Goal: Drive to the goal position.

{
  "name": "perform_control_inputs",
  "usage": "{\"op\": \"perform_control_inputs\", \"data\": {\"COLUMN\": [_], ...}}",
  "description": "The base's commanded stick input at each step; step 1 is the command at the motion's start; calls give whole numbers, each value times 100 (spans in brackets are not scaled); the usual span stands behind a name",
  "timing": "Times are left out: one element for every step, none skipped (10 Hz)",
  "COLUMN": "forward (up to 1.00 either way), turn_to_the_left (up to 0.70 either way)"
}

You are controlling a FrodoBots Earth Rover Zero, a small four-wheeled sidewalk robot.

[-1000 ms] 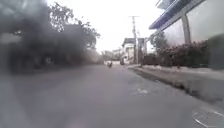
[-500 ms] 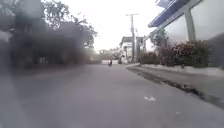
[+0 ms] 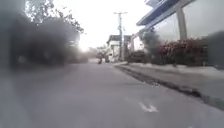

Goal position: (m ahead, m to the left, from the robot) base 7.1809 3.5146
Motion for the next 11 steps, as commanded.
{"op": "perform_control_inputs", "data": {"forward": [100, 100, 100, 100, 100, 100, 100, 100, 100, 100, 100], "turn_to_the_left": [0, 0, 0, 0, 0, 0, 0, 0, 0, 0, 0]}}
